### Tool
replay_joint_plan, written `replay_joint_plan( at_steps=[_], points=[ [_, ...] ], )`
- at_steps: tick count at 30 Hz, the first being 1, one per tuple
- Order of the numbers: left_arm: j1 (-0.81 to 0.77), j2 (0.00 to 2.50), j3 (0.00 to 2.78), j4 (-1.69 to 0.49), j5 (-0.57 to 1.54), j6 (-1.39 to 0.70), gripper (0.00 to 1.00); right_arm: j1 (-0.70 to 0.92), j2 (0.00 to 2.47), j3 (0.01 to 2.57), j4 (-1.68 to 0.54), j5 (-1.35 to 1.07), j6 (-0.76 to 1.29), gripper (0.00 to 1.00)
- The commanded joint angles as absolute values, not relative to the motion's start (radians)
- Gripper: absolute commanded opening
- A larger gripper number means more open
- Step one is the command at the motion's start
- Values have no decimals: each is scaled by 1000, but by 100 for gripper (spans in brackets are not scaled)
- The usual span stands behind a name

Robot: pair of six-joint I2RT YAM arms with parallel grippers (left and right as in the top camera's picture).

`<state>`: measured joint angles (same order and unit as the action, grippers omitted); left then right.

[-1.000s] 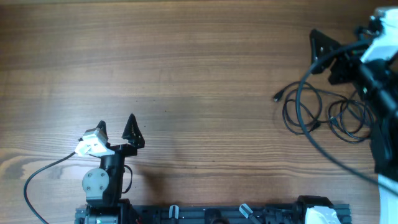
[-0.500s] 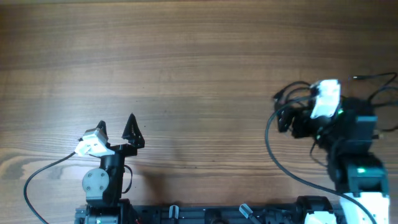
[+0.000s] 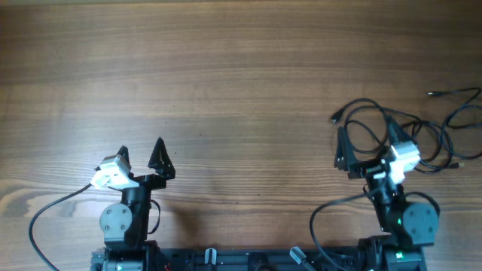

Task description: Untangle cables

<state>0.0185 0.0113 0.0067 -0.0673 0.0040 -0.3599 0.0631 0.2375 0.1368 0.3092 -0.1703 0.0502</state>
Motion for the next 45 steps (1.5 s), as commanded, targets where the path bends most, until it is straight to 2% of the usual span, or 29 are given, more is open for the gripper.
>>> replay_joint_plan(
  at_steps=[1, 4, 12, 45],
  points=[
    [13, 7, 6, -73, -9, -345, 100, 67, 105, 86, 332, -101, 39, 100],
    [13, 7, 6, -73, -9, -345, 100, 67, 0, 56, 272, -101, 26, 100],
    [13, 7, 6, -73, -9, -345, 100, 67, 3, 5, 1, -102, 27, 100],
    [13, 7, 6, -73, -9, -345, 100, 67, 4, 5, 6, -101, 27, 100]
  ],
)
